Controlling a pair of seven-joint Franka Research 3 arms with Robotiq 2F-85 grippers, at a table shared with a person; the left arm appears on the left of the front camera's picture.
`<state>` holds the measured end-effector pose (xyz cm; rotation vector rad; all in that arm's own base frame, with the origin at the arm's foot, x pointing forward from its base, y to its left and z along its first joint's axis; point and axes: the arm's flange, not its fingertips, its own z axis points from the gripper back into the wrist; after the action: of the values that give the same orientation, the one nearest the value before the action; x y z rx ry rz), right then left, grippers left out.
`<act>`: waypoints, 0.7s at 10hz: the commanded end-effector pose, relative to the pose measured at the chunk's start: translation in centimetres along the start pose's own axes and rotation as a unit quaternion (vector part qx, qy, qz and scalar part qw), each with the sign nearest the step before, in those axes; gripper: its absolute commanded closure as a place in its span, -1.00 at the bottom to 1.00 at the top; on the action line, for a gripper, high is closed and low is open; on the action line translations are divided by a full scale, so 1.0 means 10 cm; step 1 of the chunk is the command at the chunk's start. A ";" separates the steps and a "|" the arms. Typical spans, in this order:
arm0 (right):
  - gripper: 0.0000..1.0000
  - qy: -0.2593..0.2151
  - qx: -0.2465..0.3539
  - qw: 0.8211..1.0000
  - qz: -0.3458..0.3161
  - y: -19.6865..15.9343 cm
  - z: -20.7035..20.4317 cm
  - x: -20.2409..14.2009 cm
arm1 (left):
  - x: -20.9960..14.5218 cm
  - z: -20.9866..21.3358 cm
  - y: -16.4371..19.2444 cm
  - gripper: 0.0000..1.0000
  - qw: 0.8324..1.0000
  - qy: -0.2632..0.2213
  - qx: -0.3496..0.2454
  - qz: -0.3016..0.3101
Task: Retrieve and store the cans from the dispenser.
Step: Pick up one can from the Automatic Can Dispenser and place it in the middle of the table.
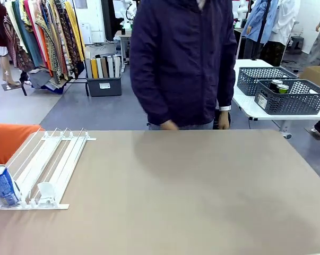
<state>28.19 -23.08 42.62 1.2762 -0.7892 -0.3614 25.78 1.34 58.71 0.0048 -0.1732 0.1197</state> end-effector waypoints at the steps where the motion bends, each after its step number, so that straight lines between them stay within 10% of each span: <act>1: -1.00 -0.006 0.006 1.000 -0.005 0.04 0.00 0.03 | 0.14 0.35 0.09 1.00 0.999 -0.040 0.022 -0.013; 7: -1.00 -0.006 0.006 1.000 -0.005 0.04 0.00 0.03 | 0.14 0.49 0.07 1.00 0.999 -0.037 0.008 -0.010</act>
<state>28.19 -23.08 42.62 1.2761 -0.7893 -0.3613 27.18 2.46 63.36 0.0148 -0.2301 0.1030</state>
